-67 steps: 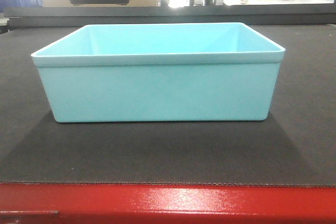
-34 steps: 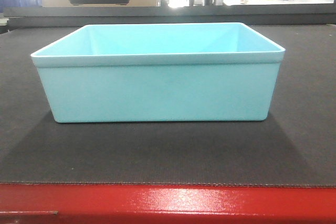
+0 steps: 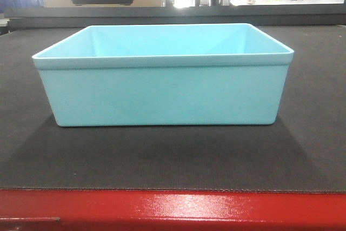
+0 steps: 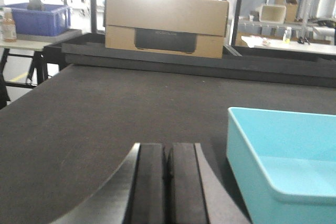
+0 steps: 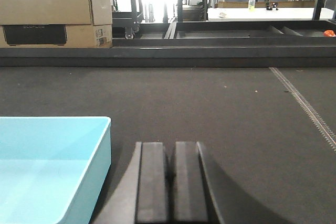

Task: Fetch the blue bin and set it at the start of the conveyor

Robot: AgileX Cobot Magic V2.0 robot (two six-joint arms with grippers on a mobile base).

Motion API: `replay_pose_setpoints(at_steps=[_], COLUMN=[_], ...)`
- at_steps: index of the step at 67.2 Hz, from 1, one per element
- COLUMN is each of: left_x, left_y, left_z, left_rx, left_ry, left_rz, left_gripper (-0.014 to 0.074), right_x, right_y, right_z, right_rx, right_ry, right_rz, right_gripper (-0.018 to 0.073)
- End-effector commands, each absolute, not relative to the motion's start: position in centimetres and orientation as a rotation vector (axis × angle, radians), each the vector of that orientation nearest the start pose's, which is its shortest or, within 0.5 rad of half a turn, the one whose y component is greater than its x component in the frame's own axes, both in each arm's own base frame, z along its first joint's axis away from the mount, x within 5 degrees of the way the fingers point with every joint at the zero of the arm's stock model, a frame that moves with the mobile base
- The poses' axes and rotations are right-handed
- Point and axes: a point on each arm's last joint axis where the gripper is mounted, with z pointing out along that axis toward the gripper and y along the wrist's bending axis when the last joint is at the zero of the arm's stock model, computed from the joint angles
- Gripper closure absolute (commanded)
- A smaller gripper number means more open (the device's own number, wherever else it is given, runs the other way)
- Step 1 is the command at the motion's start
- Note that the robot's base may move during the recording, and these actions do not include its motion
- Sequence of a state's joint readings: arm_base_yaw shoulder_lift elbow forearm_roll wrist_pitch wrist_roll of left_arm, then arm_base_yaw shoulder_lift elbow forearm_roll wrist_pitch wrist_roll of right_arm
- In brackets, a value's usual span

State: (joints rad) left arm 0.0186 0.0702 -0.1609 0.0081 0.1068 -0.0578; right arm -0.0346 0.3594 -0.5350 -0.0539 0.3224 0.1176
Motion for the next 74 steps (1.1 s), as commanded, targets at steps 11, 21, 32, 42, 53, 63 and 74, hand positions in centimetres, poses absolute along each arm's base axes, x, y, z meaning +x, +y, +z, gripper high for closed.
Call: replay_pose_setpoints(at_steps=[11, 21, 32, 42, 53, 63, 74], left_x=[5.6, 5.6, 5.6, 5.6, 5.6, 5.6, 5.6], left_y=[0.1, 0.1, 0.1, 0.1, 0.1, 0.1, 0.1], left_z=[20.9, 21.0, 21.0, 21.0, 21.0, 21.0, 21.0], left_rx=[-0.053, -0.054, -0.054, -0.054, -0.054, -0.054, -0.054], left_ry=[1.527, 1.520, 1.520, 1.520, 1.520, 1.520, 1.520], left_rz=[-0.017, -0.016, -0.016, -0.016, -0.016, -0.016, -0.016], left_gripper=[0.0707, 0.0707, 0.0707, 0.0707, 0.0707, 0.0707, 0.0707], right_x=[7.6, 7.6, 7.6, 7.6, 7.6, 7.6, 7.4], right_y=[-0.4, -0.4, -0.4, -0.4, -0.4, -0.4, -0.4], right_z=[34.1, 34.2, 34.2, 34.2, 34.2, 34.2, 34.4], right_rx=[0.083, 0.082, 0.082, 0.082, 0.082, 0.082, 0.079], right_ry=[1.599, 1.595, 1.595, 1.595, 1.595, 1.593, 1.572], right_rz=[-0.006, -0.005, -0.005, -0.005, -0.005, -0.005, -0.007], right_gripper=[0.0721, 0.0721, 0.0721, 0.0721, 0.0721, 0.0721, 0.0721])
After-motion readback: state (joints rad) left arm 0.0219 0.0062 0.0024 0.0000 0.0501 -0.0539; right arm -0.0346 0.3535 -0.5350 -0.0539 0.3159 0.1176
